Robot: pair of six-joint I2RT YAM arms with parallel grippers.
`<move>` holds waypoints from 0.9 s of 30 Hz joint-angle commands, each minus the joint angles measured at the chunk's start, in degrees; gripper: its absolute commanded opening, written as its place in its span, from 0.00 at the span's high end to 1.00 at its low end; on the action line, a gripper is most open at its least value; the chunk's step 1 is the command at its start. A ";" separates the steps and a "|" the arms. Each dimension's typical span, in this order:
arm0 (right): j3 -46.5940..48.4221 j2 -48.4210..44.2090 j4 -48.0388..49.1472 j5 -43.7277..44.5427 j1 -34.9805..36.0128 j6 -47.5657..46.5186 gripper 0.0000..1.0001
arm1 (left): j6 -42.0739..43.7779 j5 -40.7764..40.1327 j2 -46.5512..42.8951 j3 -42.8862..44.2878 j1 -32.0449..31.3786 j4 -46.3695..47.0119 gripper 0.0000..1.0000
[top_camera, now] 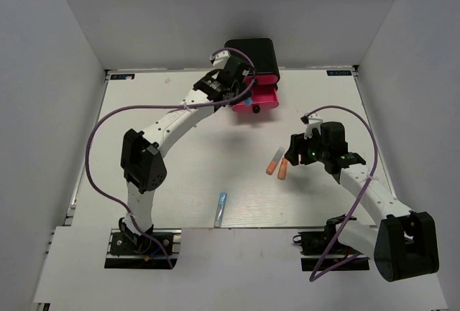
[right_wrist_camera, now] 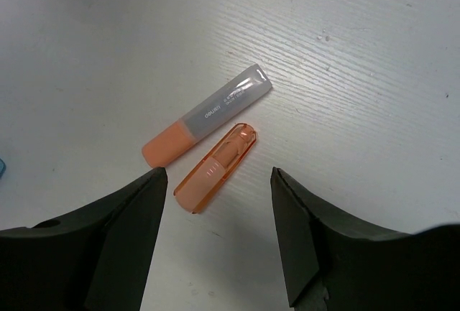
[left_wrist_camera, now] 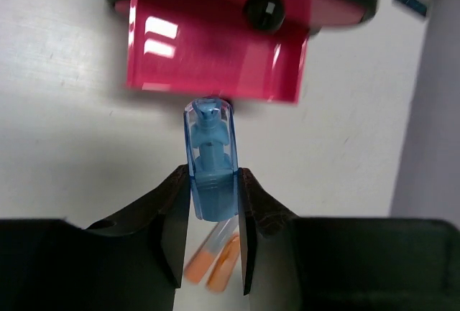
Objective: Sort the stationery into containers
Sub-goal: Place the stationery into the container
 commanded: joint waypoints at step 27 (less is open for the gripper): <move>-3.52 -2.54 4.36 -1.59 0.16 0.04 0.34 | -11.48 -6.29 11.99 6.81 5.08 15.63 0.82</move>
